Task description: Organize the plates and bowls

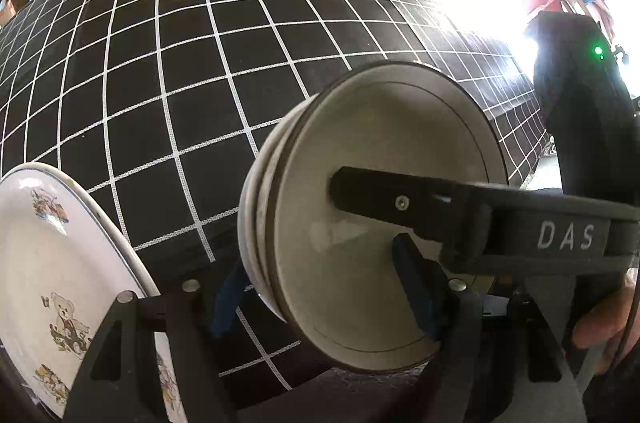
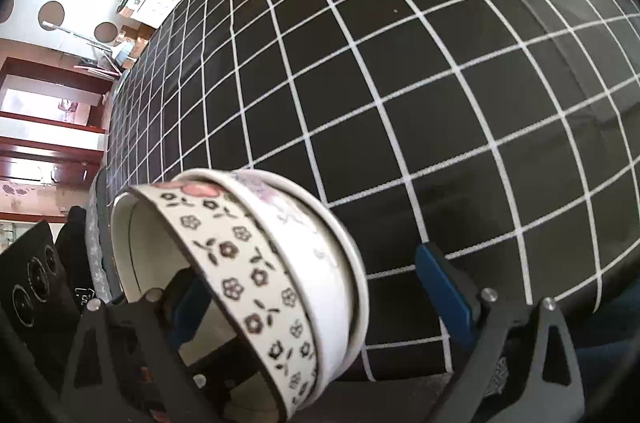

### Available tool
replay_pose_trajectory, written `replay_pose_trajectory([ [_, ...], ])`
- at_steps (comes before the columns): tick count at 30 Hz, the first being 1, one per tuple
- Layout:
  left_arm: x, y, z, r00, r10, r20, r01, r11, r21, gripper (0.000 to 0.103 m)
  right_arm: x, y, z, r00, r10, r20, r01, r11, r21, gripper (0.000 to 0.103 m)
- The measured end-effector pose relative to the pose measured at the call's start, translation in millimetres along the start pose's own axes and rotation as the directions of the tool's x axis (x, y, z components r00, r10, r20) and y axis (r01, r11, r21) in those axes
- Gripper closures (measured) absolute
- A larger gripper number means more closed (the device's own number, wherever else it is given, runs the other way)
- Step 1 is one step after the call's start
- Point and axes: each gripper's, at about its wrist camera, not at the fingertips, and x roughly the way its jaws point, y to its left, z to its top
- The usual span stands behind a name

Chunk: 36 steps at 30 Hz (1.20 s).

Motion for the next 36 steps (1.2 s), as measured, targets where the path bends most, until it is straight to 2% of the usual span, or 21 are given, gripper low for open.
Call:
replay_pose_trajectory([
  [3,-1,0,3,1.0,0.004,0.0,-0.004,1.0,0.002,0.033,-3,-8,-2,1.0,0.017,-0.01,-0.017,1.0,-0.002,0.007],
  [11,5,-3,12,1.0,0.001,-0.003,-0.001,1.0,-0.002,0.03,4,-2,-1,0.99,0.135,-0.049,-0.134,0.991,0.023,0.023],
  [14,8,-4,14,1.0,-0.001,0.001,0.001,1.0,-0.002,0.03,2,-1,-6,0.991,0.128,-0.035,-0.128,0.992,0.009,0.024],
  [22,6,1,13,1.0,-0.012,0.003,0.012,1.0,-0.028,0.029,-9,-20,-17,0.985,0.174,-0.002,-0.174,0.982,0.081,0.033],
  [27,6,3,16,1.0,-0.012,0.014,0.013,0.998,-0.066,0.028,-10,-25,-23,0.984,0.175,-0.014,-0.172,0.978,0.121,0.035],
  [31,0,-1,16,1.0,0.009,0.024,-0.007,0.999,-0.049,0.028,-14,-33,-27,0.983,0.182,-0.009,-0.178,0.972,0.151,0.036],
  [36,-3,-9,15,1.0,-0.009,0.024,0.01,0.999,-0.052,0.028,-21,-27,-31,0.988,0.155,0.007,-0.155,0.983,0.101,0.036],
])
